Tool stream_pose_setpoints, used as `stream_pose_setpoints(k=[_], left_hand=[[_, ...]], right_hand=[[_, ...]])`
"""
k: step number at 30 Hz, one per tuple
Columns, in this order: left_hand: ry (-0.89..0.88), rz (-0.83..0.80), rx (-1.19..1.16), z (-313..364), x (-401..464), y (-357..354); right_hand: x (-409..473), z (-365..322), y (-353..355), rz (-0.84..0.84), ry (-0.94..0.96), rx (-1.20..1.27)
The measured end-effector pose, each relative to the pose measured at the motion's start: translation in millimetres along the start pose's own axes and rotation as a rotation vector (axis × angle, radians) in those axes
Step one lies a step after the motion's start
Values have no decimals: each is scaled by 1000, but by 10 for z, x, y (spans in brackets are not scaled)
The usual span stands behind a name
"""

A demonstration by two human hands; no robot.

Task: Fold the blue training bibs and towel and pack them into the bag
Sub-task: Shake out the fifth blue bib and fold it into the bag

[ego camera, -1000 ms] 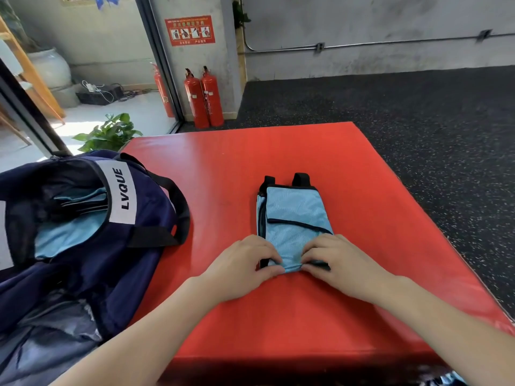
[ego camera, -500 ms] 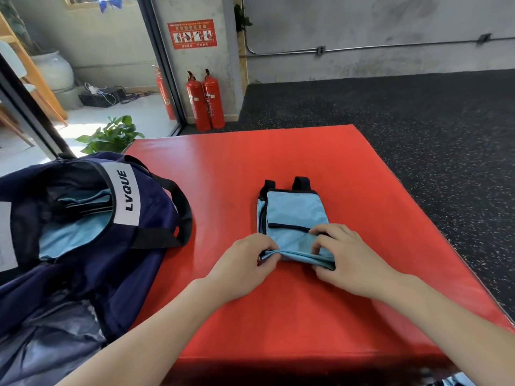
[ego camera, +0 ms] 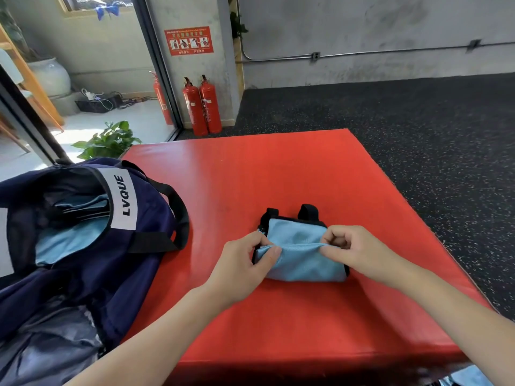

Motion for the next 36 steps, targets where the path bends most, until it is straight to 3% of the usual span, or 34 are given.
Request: stream_pose_setpoints(k=[7,11,15,21,25,28,30,36], left_hand=[[1,49,-9,93,82,19],[82,74,-12,-13,155,-15],[186,30,78,-249,183,-62],[257,-68,363,-373,150,-78],[146,-94,519,-288,193,-63],[-179,-109,505,-115,246,-159],[-279,-166,429,-41,248,-266],[-121,-370,413,-81,257,-446]], right_hand=[[33,-61,44,-83,-80,186],[140,49,64,-32,-176,223],[194,164,79,52,-232,87],[222,203,132,202,-162,-173],[253,241,106,224,-161,-302],[279,270,108,229,-197,-348],[278,260,117,245,-214,-380],[197,182,163,330,-258,-494]])
Point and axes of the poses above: each hand's wrist, its own x-axis towards the middle knuckle, its own y-axis out of the back of the hand, z = x × y, the point moved 8 cm from there along x, towards the middle knuckle, and after that the axes turned 13 degrees about -y, right-handed, at the moved point
